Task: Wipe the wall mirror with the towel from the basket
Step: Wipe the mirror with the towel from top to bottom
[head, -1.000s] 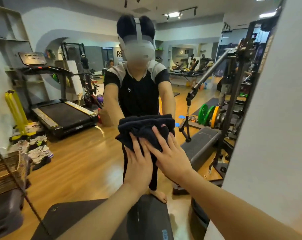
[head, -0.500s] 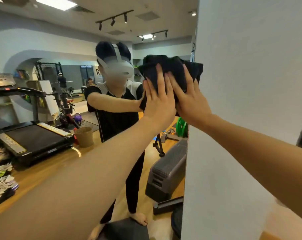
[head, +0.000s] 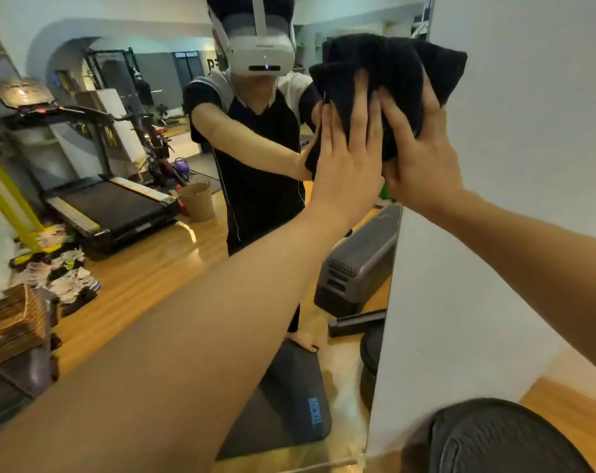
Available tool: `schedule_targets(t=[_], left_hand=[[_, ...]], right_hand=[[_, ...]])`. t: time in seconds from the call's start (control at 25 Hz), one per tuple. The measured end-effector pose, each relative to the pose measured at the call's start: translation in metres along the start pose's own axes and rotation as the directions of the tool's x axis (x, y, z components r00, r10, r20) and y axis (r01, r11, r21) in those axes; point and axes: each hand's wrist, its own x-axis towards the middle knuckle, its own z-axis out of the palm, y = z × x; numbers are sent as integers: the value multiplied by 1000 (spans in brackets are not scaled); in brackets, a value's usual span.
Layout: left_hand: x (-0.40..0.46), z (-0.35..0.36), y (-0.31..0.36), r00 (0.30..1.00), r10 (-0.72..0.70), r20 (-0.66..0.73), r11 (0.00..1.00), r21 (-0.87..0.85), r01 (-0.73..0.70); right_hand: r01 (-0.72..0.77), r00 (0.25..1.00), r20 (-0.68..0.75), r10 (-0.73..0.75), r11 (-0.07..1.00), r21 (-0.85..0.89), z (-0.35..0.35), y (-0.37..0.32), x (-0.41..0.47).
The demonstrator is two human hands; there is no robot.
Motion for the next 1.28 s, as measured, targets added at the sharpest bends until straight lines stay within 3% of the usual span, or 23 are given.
schedule_targets(t=[0.24, 0.52, 0.84, 1.28], left_hand=[[-107, 55, 17, 995, -36, 95, 998, -46, 41], [-150, 44, -18, 994, -7, 110, 1000, 15, 5], [-214, -22, -128, 995, -3, 98, 987, 161, -13], [-301, -117, -293, 971, -27, 239, 975, 222, -27]], right_hand=[[0, 995, 104, -3, 999, 34, 42, -6, -113], [-173, 972, 167, 165, 984, 35, 64, -69, -133], [-93, 976, 199, 88, 996, 16, 94, -198, -121], [-76, 957, 281, 78, 997, -20, 168, -385, -103]])
